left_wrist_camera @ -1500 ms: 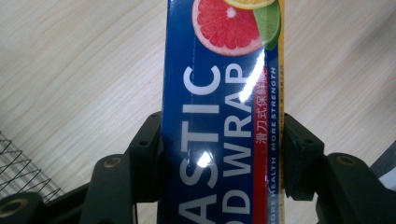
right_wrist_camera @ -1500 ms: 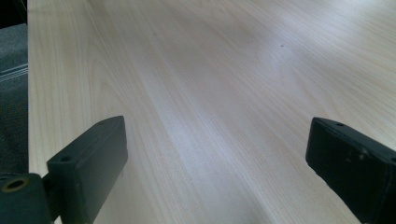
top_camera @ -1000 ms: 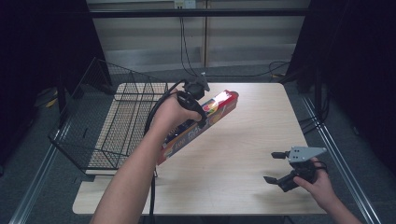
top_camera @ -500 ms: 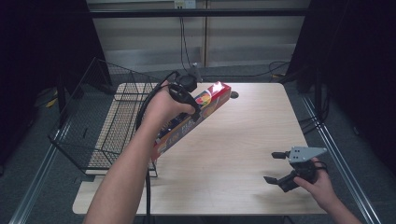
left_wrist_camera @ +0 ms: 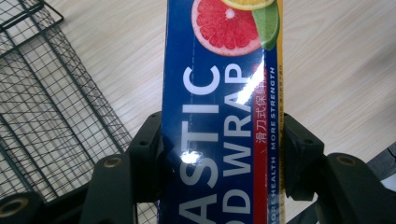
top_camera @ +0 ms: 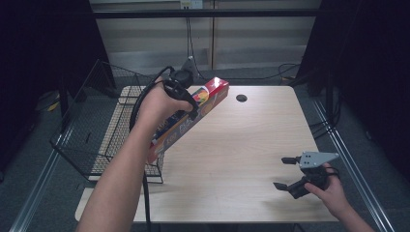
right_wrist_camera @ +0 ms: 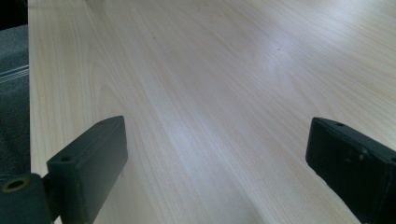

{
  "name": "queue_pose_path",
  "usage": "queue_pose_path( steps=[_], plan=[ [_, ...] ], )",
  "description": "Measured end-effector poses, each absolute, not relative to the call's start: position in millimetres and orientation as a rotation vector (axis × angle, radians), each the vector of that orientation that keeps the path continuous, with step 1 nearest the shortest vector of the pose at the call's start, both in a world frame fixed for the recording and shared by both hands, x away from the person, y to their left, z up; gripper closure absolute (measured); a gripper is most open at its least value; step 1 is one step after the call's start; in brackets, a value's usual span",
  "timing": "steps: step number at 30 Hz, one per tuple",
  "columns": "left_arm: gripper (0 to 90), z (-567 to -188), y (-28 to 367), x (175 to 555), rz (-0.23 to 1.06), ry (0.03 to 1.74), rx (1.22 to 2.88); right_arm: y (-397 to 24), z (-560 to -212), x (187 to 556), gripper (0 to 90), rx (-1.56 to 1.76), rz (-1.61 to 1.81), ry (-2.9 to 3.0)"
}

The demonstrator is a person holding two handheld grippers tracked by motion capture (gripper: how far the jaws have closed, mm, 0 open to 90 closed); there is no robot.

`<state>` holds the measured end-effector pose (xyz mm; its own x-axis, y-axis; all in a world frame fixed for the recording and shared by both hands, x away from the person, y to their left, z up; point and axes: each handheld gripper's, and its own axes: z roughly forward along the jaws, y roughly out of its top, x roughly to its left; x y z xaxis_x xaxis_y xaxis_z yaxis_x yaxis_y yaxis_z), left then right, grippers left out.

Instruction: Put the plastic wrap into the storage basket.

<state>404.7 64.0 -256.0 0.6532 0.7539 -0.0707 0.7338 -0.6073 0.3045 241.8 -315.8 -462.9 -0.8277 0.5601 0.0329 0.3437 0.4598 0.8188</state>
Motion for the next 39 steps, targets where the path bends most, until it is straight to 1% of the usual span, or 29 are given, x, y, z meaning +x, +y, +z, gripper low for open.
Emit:
queue_pose_path(
  steps=[6,9,34,39],
  plan=[
    [43.6,-250,72,404,0.089,1.218,2.535,-316,-463,242,5.3,0.779,1.299,2.469],
    [43.6,-244,80,405,0.113,1.238,2.544,-316,-463,242,5.3,0.782,1.302,2.466],
    [43.5,-227,124,408,0.16,1.408,2.444,-316,-464,243,5.3,0.785,1.298,2.462],
    [43.5,-225,131,409,0.187,1.436,2.421,-316,-463,243,5.3,0.788,1.298,2.461]
  ],
)
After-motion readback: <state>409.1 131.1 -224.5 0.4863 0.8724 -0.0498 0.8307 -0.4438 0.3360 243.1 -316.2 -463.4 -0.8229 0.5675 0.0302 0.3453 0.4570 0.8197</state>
